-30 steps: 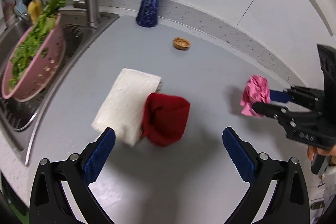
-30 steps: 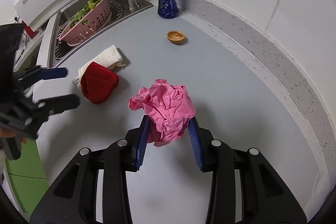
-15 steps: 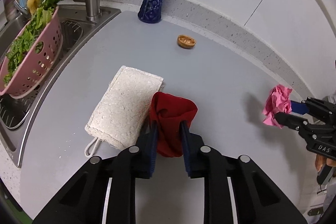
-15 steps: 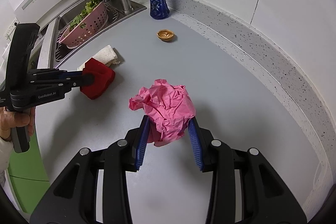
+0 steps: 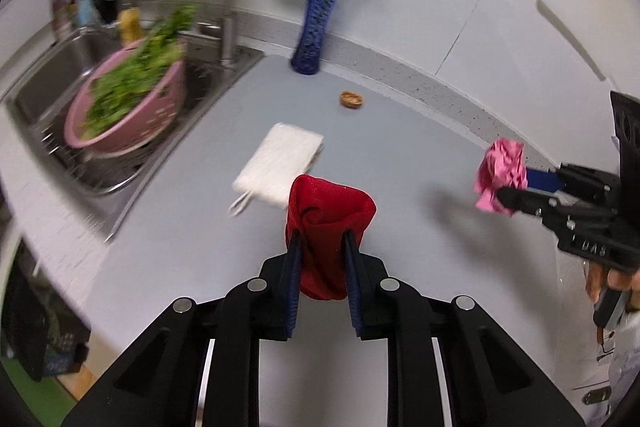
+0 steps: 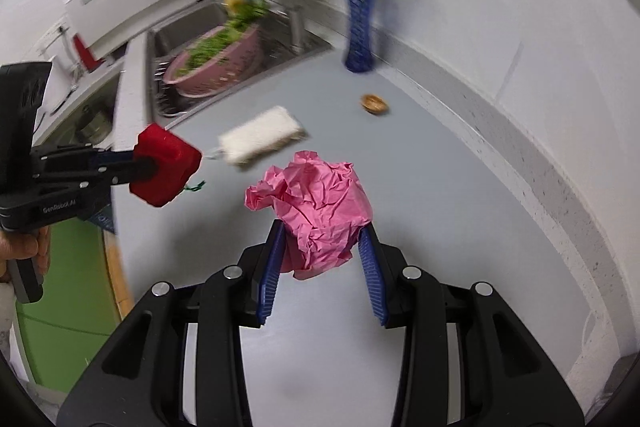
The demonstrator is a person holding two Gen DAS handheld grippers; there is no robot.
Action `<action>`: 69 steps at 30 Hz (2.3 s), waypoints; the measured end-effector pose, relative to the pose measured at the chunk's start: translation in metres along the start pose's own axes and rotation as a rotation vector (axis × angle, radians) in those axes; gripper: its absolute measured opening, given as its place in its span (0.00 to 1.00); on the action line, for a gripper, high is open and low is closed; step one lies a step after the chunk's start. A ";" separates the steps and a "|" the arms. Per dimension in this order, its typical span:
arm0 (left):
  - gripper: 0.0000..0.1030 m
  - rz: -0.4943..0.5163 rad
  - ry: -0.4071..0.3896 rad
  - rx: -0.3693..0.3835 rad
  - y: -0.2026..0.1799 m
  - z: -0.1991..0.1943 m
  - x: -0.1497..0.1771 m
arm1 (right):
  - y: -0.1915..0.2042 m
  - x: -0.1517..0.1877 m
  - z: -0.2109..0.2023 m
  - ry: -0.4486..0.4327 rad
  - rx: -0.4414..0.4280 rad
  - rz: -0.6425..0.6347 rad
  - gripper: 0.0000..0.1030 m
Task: Collect trash
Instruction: 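Carry the red cloth and pink paper to the pink bin and release both, then return both tools to the counter above the white sponge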
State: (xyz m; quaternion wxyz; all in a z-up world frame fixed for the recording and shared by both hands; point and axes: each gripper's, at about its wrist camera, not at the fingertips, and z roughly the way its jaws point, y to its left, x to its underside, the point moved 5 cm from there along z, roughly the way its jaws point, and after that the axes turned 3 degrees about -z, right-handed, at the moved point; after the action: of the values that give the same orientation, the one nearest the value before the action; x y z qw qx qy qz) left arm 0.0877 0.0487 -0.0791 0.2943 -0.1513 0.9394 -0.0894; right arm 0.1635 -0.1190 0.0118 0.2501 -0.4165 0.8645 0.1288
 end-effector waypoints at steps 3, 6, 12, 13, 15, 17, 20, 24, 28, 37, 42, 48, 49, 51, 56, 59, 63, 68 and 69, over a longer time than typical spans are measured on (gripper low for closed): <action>0.20 -0.022 -0.021 -0.044 0.018 -0.038 0.019 | 0.034 -0.003 -0.015 -0.021 -0.035 -0.055 0.36; 0.20 -0.063 -0.039 -0.095 0.042 -0.075 0.047 | 0.073 -0.004 -0.020 -0.029 -0.084 -0.113 0.36; 0.20 -0.191 -0.055 -0.206 0.096 -0.134 0.117 | 0.193 -0.001 -0.014 -0.031 -0.267 -0.298 0.36; 0.20 -0.226 -0.057 -0.227 0.109 -0.144 0.133 | 0.211 0.000 -0.011 -0.024 -0.292 -0.323 0.36; 0.20 -0.279 -0.061 -0.264 0.127 -0.159 0.157 | 0.253 0.004 -0.001 0.000 -0.347 -0.384 0.36; 0.20 -0.345 -0.063 -0.298 0.148 -0.171 0.186 | 0.289 0.011 0.006 0.017 -0.384 -0.431 0.36; 0.20 -0.419 -0.059 -0.329 0.173 -0.176 0.222 | 0.340 0.024 0.024 0.046 -0.428 -0.507 0.36; 0.20 -0.500 -0.047 -0.352 0.217 -0.150 0.274 | 0.398 0.052 0.076 0.093 -0.451 -0.579 0.36; 0.20 -0.538 -0.013 -0.358 0.259 -0.090 0.319 | 0.427 0.088 0.146 0.151 -0.450 -0.610 0.36; 0.20 -0.626 0.036 -0.343 0.344 0.047 0.421 | 0.449 0.181 0.285 0.229 -0.434 -0.594 0.36; 0.95 -0.689 0.025 -0.373 0.371 0.071 0.448 | 0.446 0.203 0.322 0.255 -0.416 -0.597 0.36; 0.95 -0.749 0.015 -0.441 0.393 0.066 0.468 | 0.469 0.213 0.342 0.273 -0.428 -0.639 0.36; 0.95 -0.759 0.007 -0.446 0.395 0.061 0.471 | 0.474 0.215 0.344 0.278 -0.434 -0.645 0.36; 0.95 -0.775 -0.007 -0.461 0.399 0.051 0.476 | 0.485 0.217 0.351 0.285 -0.443 -0.660 0.36; 0.95 -0.821 -0.049 -0.499 0.409 0.023 0.489 | 0.516 0.224 0.358 0.302 -0.479 -0.690 0.36; 0.95 -0.831 -0.068 -0.518 0.413 0.010 0.493 | 0.532 0.226 0.361 0.306 -0.496 -0.707 0.39; 0.95 -0.845 -0.095 -0.544 0.422 -0.006 0.500 | 0.551 0.229 0.368 0.298 -0.513 -0.707 0.96; 0.95 -0.847 -0.096 -0.554 0.425 -0.016 0.501 | 0.556 0.230 0.374 0.315 -0.482 -0.698 0.96; 0.95 -0.845 -0.095 -0.552 0.424 -0.017 0.499 | 0.554 0.229 0.372 0.316 -0.474 -0.697 0.96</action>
State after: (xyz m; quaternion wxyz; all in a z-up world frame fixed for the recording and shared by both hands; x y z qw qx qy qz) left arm -0.4105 0.2796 -0.4367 0.2238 -0.5943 0.7703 0.0581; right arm -0.2712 0.2345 -0.4174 0.0411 -0.7431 0.6470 0.1660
